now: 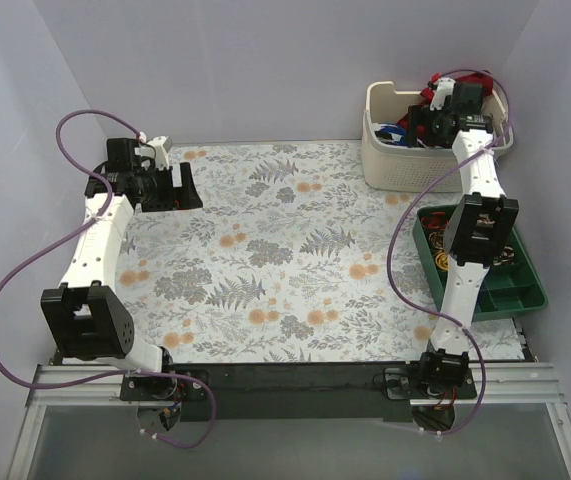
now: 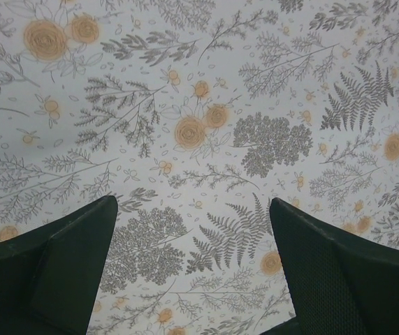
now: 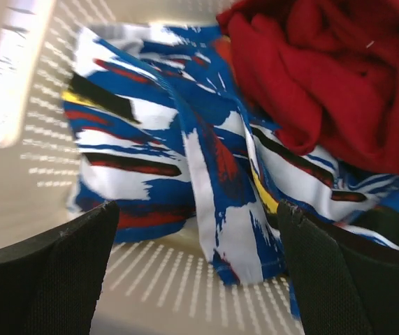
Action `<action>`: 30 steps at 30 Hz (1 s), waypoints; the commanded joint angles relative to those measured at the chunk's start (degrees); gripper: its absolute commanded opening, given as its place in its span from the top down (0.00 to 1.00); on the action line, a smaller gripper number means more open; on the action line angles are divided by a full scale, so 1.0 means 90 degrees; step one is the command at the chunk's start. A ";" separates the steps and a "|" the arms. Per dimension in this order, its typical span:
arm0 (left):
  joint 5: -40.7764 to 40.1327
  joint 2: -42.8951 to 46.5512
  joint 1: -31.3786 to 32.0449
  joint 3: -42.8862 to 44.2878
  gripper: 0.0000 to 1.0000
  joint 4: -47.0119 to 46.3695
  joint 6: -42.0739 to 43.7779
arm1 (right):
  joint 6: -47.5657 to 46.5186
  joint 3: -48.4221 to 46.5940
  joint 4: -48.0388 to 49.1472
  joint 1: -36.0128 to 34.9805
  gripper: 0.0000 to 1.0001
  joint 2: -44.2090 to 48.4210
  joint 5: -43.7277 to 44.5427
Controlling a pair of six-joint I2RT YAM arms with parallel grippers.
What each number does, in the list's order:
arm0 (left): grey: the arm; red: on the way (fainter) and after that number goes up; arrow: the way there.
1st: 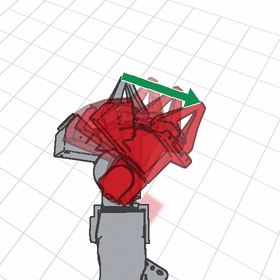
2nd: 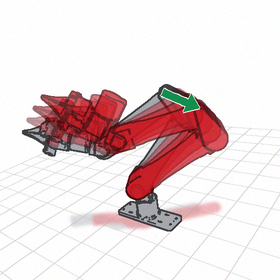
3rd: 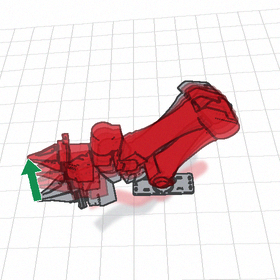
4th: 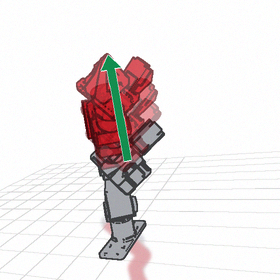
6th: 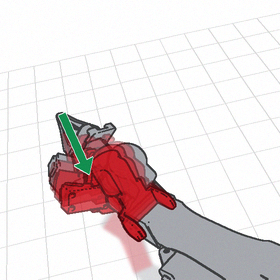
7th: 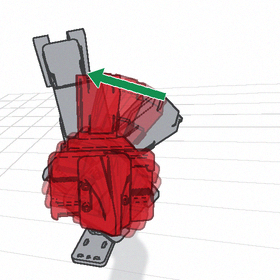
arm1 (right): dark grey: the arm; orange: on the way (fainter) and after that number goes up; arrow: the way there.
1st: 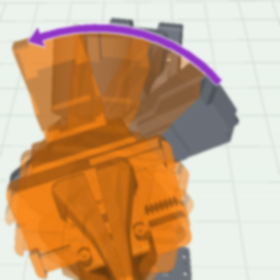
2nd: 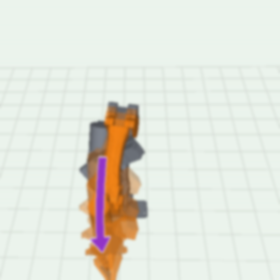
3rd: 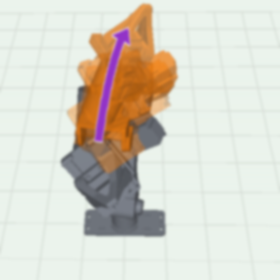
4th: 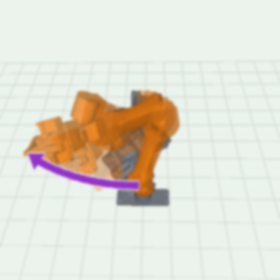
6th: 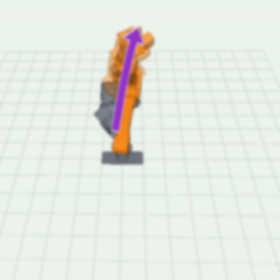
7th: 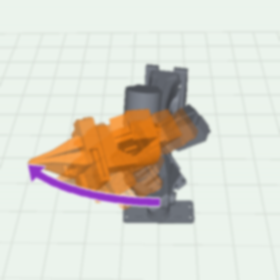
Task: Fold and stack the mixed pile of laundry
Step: Pick up the trousers from the bin.
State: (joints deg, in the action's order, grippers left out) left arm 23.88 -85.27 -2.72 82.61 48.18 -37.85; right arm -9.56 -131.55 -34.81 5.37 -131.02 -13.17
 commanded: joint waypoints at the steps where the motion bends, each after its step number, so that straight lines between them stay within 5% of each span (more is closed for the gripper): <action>1: -0.0143 0.0305 0.0009 -0.0487 0.11 -0.0178 -0.0121 | -0.0012 -0.0286 0.0547 -0.0088 0.02 -0.0450 0.0242; 17: -0.0182 0.0130 0.0000 -0.0761 0.11 -0.0285 -0.0268 | -0.0168 -0.0325 0.1191 -0.0313 0.04 -0.1779 0.1130; 19: -0.0212 0.0042 0.0009 -0.0693 0.11 -0.0256 -0.0268 | -0.0158 -0.0374 0.1270 -0.0313 0.16 -0.1896 0.1248; 20: -0.0221 0.0012 0.0009 -0.0644 0.10 -0.0237 -0.0258 | -0.0129 -0.0413 0.1299 -0.0313 0.41 -0.1916 0.1326; 25: -0.0261 -0.0027 0.0009 -0.0566 0.11 -0.0246 -0.0268 | 0.0056 -0.0560 0.1640 -0.0313 0.93 -0.1480 0.1287; 30: -0.0163 -0.0037 0.0009 -0.0429 0.11 -0.0217 -0.0336 | 0.0144 -0.0530 0.2429 -0.0274 0.99 -0.0581 0.1278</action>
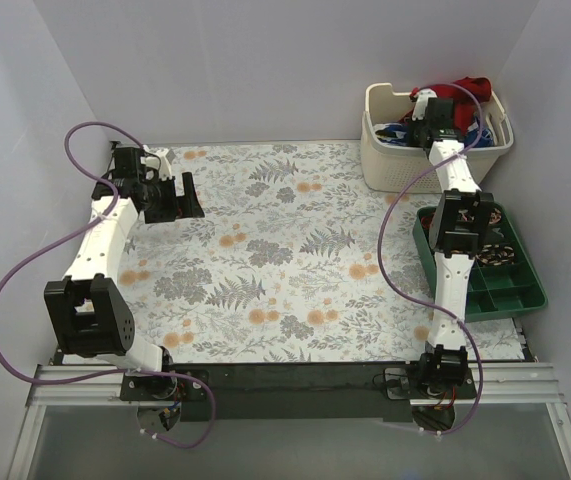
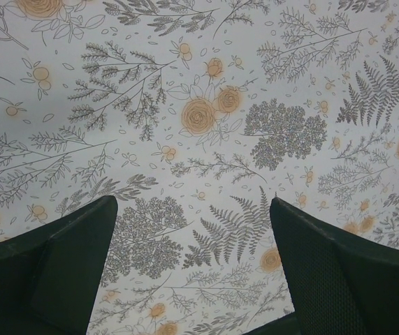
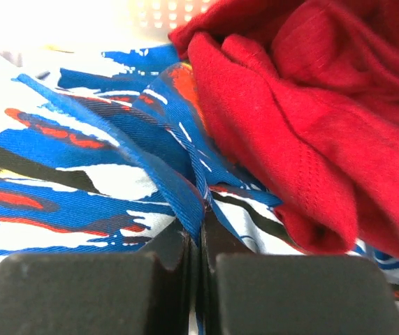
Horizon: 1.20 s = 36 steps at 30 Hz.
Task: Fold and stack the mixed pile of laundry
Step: Pick up the trousers from the bin.
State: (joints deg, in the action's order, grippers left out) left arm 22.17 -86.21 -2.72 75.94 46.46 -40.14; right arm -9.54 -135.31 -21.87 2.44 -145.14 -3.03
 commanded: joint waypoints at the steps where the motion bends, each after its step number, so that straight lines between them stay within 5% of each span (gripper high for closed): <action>1: 0.0055 0.0087 0.0009 0.0360 0.11 -0.0015 -0.0091 | 0.0287 -0.0074 0.1130 0.0090 0.99 0.1328 0.0112; 10: 0.0153 0.0331 0.0009 0.0458 0.10 -0.0015 -0.0188 | 0.1011 0.0112 0.2244 0.0188 0.99 0.2883 -0.0386; 29: 0.0630 0.0380 0.0009 0.1005 0.10 -0.0396 -0.0813 | 0.1880 -0.0278 0.4226 0.0130 0.99 0.4173 -0.0435; 36: 0.1907 0.0673 0.0009 0.0714 0.10 -0.2479 -0.1641 | 0.2104 -0.0289 0.5202 0.0091 0.99 0.4836 -0.0172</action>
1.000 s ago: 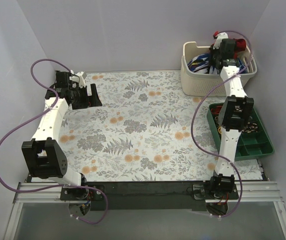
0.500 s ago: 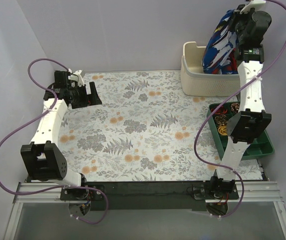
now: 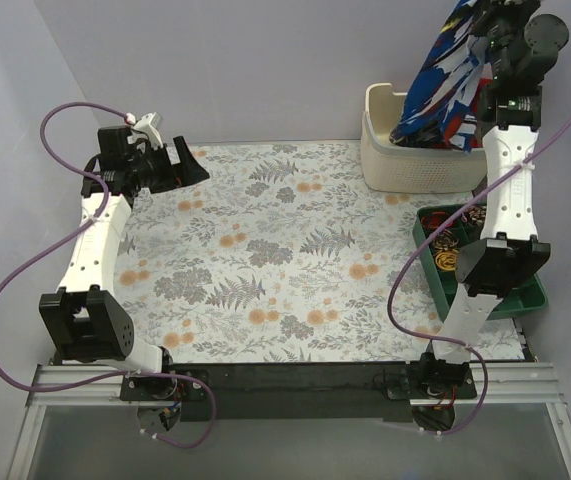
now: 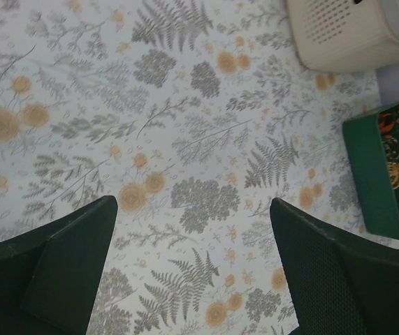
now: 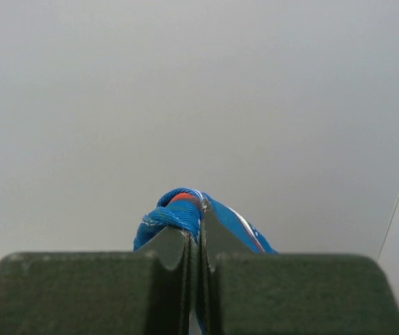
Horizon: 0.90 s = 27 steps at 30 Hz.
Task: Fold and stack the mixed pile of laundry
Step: Pick up the trousers from the bin.
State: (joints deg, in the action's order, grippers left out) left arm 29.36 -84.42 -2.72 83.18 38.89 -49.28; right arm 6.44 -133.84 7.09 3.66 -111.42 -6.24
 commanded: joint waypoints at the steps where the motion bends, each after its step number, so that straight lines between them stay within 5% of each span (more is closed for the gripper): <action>1: 0.1383 0.0493 0.0009 -0.0169 0.10 -0.2129 -0.0831 | 0.0397 -0.0432 0.2053 -0.0045 0.99 0.1177 0.0195; 4: 0.1552 0.0348 0.0204 -0.0384 0.10 -0.4365 -0.1349 | 0.0564 -0.0295 0.2297 -0.0055 0.99 0.1480 0.0117; 6: 0.1397 -0.0138 0.0993 -0.0268 0.10 -0.5711 -0.1118 | 0.0613 -0.0295 0.2424 -0.0065 0.99 0.1646 0.0107; 11: 0.0342 -0.2179 0.2885 0.2121 0.10 -0.5875 0.0170 | 0.0603 -0.0246 0.2610 -0.0094 0.99 0.1813 0.0078; 17: 0.0030 -0.4836 0.4362 0.4708 0.10 -0.6001 0.1070 | 0.0554 -0.0255 0.2678 -0.0104 0.99 0.1852 0.0029; 20: -0.0390 -0.5733 0.4880 0.5327 0.10 -0.6468 0.1685 | 0.0584 -0.0334 0.2776 -0.0114 0.99 0.1833 0.0039; 23: -0.1735 -0.6466 0.5233 0.5512 0.10 -0.8250 0.1989 | 0.0622 -0.0383 0.2913 -0.0153 0.99 0.1872 0.0049; 27: -0.2070 -0.7425 0.5429 0.6500 0.12 -0.8822 0.2076 | 0.0934 -0.0305 0.3010 -0.0172 0.99 0.2037 0.0068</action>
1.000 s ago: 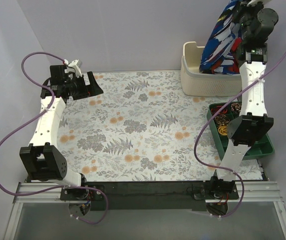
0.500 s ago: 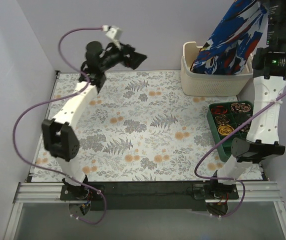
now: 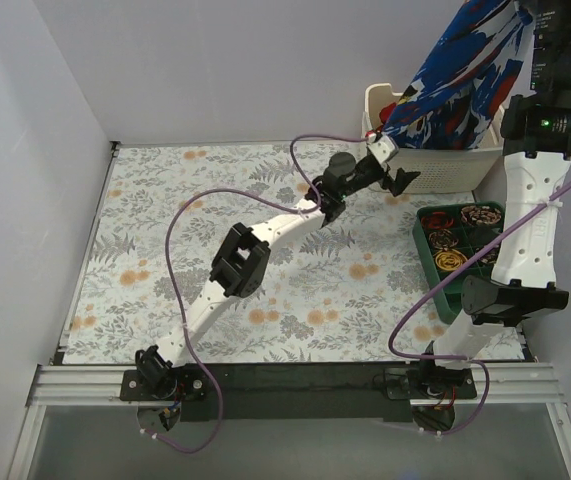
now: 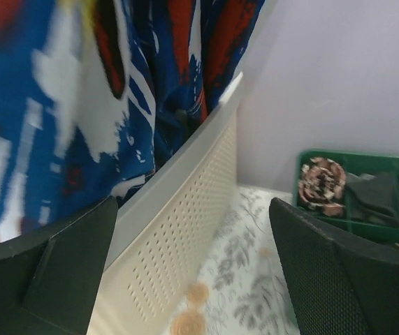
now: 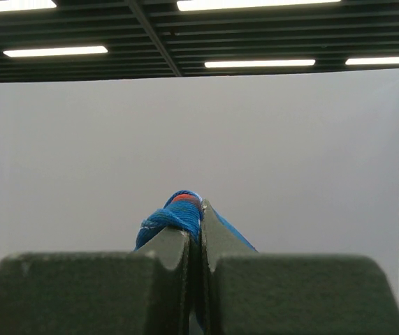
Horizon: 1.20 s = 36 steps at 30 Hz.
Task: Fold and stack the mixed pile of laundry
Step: Pick up the trousers from the bin, then place the trousers at the center of the board.
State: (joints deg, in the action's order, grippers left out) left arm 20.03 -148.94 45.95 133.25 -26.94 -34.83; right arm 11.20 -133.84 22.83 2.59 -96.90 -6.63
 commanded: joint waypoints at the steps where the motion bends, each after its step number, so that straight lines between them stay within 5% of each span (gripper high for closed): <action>1: -0.1044 -0.0335 0.0118 0.0898 0.12 -0.1663 0.0694 | 0.0483 -0.0256 0.1340 -0.0063 0.99 0.0474 0.0112; 11: -0.1406 -0.0658 0.0353 0.1044 0.13 -0.2904 0.0648 | 0.1392 -0.0558 0.1702 -0.0639 0.99 0.0679 -0.0112; 24: -0.2351 -0.0199 0.0236 0.1151 0.17 -0.3579 0.1146 | 0.0826 -0.0509 0.2541 -0.1635 0.99 0.1030 -0.0699; 28: -0.2236 0.0191 0.0070 0.1074 0.35 -0.3511 0.1125 | 0.0806 -0.0539 0.2629 -0.1772 0.99 0.1079 -0.0757; 31: -0.2236 0.0543 0.0050 0.0947 0.55 -0.3599 0.1301 | 0.0758 -0.0364 0.2600 -0.1821 0.99 0.1196 -0.0757; 32: -0.2023 0.0621 0.0041 0.0937 0.71 -0.3618 0.1340 | 0.0728 -0.0334 0.2581 -0.1840 0.99 0.1235 -0.0747; 36: -0.1826 0.0894 0.0021 0.1073 0.96 -0.3618 0.1526 | 0.0524 -0.0305 0.2493 -0.1870 0.99 0.1304 -0.0747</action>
State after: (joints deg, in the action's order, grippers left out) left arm 2.24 -150.41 46.35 141.69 -57.21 -23.92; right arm 17.67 -134.85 37.43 -13.39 -88.92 -14.33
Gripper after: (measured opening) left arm 0.165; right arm 0.043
